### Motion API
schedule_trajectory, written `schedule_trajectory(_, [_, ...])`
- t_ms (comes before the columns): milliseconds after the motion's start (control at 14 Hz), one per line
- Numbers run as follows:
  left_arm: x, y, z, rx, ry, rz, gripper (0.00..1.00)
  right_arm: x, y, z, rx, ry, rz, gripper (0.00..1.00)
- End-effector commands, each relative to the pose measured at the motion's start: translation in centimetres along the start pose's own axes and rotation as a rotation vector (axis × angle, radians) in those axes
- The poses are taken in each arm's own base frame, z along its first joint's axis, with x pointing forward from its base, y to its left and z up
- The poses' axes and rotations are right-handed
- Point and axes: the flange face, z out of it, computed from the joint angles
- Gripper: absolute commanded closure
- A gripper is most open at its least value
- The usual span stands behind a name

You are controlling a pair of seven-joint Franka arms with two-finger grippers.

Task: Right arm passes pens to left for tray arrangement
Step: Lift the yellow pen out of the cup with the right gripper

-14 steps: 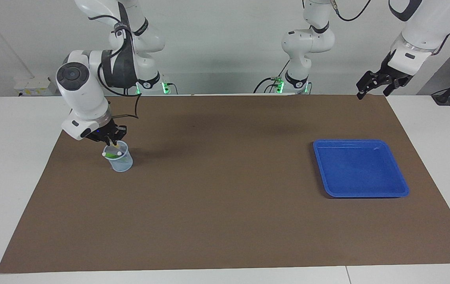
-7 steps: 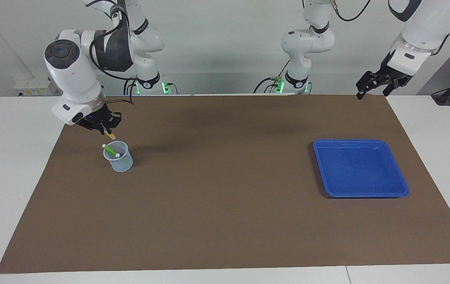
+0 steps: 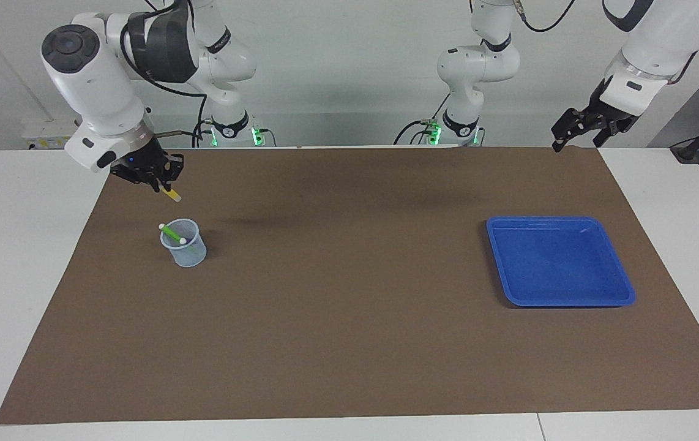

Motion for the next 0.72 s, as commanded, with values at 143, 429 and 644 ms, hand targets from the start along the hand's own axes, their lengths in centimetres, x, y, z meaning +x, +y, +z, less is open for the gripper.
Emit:
schedule_trajectory(143, [-1.2, -0.3, 0.0, -0.008, -0.003, -0.033, 0.00, -0.6, 0.5, -0.7, 0.180, 0.010, 0.006, 1.00])
schedule_trajectory(429, [-1.6, 1.7, 0.5, -0.016, -0.023, -0.247, 0.00, -0.4, -1.2, -1.0, 0.333, 0.026, 0.012, 1.00])
schedule_trajectory(644, [-2.3, 3.5, 1.7, -0.070, -0.047, -0.416, 0.00, -0.2, -2.4, -1.2, 0.432, 0.031, 0.031, 1.00])
